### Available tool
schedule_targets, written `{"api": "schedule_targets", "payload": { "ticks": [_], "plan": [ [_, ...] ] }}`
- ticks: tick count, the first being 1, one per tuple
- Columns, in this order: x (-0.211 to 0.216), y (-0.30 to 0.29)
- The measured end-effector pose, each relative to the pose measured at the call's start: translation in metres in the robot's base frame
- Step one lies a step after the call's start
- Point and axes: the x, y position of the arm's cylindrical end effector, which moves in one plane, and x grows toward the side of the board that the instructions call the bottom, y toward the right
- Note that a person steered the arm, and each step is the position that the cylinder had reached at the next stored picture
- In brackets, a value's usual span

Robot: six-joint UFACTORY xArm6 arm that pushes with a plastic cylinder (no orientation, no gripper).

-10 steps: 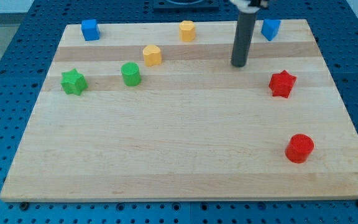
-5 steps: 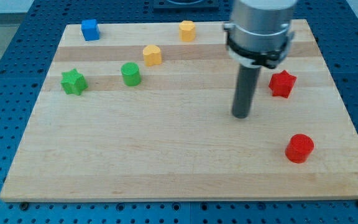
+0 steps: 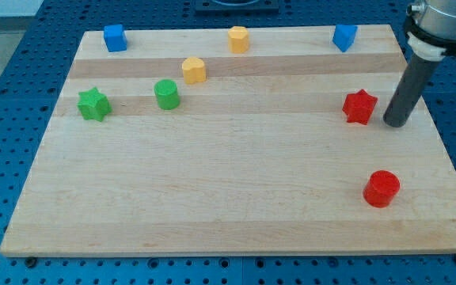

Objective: Move the red star into the green circle

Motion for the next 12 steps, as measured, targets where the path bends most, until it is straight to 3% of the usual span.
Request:
{"api": "schedule_targets", "payload": {
  "ticks": [2, 6, 11, 12],
  "plan": [
    [-0.02, -0.02],
    [-0.016, -0.14],
    [0.081, -0.24],
    [0.083, -0.266]
  ]
}}
